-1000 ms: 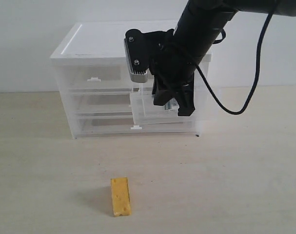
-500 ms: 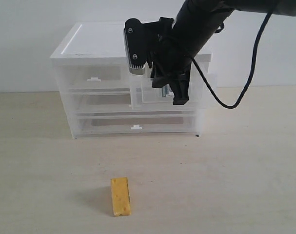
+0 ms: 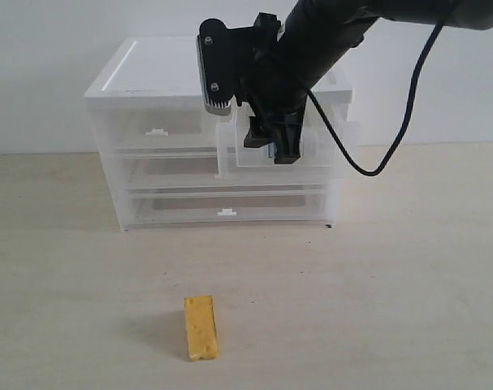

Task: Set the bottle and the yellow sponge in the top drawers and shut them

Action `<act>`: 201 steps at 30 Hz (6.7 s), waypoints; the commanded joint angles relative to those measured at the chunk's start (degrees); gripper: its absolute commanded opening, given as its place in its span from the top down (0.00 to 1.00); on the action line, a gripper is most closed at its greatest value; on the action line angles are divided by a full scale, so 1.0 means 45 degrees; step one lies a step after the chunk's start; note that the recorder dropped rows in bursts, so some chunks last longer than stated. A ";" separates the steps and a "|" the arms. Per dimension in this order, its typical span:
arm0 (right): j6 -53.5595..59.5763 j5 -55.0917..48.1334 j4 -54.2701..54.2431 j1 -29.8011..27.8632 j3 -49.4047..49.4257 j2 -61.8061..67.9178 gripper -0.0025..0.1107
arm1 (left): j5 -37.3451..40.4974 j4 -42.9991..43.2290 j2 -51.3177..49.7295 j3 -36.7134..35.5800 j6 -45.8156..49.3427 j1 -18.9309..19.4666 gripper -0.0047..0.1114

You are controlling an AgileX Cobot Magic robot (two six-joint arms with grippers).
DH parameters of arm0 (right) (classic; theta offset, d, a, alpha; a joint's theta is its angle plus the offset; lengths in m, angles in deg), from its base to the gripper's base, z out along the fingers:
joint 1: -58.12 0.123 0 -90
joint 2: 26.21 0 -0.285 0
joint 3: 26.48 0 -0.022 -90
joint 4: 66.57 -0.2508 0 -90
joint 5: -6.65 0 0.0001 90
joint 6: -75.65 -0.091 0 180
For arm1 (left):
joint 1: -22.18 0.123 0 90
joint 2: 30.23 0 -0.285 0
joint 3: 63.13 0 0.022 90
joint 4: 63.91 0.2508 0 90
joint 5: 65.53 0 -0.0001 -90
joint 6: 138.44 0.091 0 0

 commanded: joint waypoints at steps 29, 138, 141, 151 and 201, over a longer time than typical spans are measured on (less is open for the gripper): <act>-0.9119 -0.2387 0.4958 -0.0064 -0.0064 0.0181 0.97 | -0.0035 -0.0084 0.0043 -0.0050 0.0048 0.0033 0.92; -1.6365 0.3763 0.2142 -0.7401 1.3754 -1.8042 0.98 | -0.0036 -0.0033 0.0043 -0.0050 0.0048 0.0033 0.92; -1.6311 0.4494 0.2142 -0.7363 1.4681 -1.8884 0.98 | -0.0036 -0.0033 0.0043 -0.0050 0.0048 0.0033 0.92; -1.6311 0.4550 0.2142 -0.7363 1.7302 -2.2176 0.98 | -0.0036 -0.0033 0.0043 -0.0050 0.0048 0.0033 0.92; -1.6411 0.5270 0.0917 -0.7359 2.1554 -2.3872 0.98 | -0.0036 -0.0033 0.0043 -0.0050 0.0048 0.0033 0.92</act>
